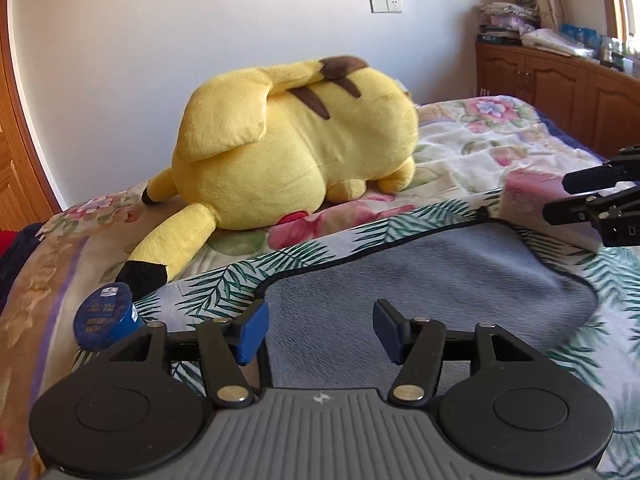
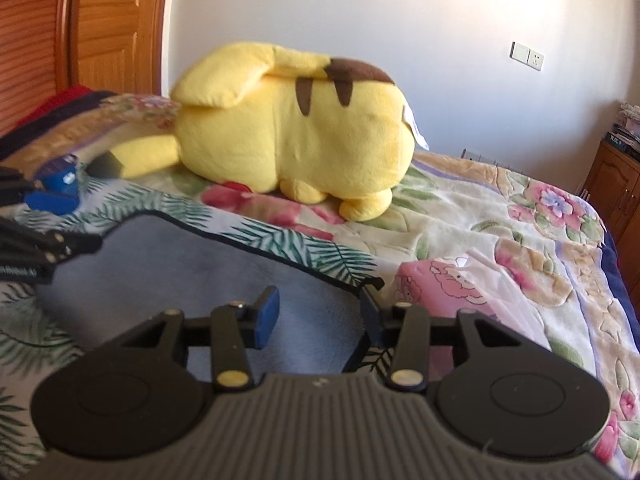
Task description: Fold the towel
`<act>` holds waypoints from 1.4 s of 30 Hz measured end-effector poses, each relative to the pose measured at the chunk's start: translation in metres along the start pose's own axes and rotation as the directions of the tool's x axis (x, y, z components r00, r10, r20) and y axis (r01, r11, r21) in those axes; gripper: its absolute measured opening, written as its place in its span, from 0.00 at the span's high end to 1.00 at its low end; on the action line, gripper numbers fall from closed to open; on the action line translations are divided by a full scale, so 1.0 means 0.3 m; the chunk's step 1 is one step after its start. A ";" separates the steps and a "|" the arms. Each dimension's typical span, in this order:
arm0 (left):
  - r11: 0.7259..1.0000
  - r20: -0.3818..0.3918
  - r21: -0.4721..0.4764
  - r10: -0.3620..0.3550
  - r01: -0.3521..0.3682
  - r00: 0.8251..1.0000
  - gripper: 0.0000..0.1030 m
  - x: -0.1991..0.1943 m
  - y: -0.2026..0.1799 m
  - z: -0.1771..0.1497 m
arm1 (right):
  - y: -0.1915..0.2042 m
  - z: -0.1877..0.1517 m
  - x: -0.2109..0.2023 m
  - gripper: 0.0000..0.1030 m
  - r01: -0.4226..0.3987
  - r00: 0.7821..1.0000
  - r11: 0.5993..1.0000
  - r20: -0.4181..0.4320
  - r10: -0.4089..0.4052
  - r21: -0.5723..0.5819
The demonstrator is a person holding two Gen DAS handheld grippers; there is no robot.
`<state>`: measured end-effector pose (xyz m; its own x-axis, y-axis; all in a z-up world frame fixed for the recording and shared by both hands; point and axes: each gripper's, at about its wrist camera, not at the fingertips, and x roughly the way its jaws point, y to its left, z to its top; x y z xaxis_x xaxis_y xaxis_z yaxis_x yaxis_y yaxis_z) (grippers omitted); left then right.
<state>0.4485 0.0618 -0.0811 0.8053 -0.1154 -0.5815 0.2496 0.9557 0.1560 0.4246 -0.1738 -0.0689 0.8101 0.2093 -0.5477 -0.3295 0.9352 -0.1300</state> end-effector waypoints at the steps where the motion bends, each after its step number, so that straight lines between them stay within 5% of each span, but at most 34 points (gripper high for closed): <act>1: 1.000 0.003 -0.002 -0.005 0.005 1.000 0.60 -0.027 -0.008 0.002 | 0.003 0.005 -0.026 0.55 -0.006 1.000 1.000 0.005 0.006 0.005; 22: 1.000 0.081 -0.001 -0.013 0.013 0.997 0.46 -0.530 -0.087 0.046 | 0.062 0.045 -0.460 0.55 -0.068 0.994 0.996 0.093 0.063 0.053; 42: 1.000 0.119 0.016 -0.007 0.005 0.993 0.29 -0.861 -0.197 0.008 | 0.057 -0.022 -0.743 0.51 -0.071 0.988 0.992 0.146 0.055 0.104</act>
<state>0.2271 0.0346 0.0619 0.8617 -0.1534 -0.4836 0.2623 0.9506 0.1659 0.2353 -0.2063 0.0454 0.8531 0.2999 -0.4270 -0.3335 0.9428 -0.0041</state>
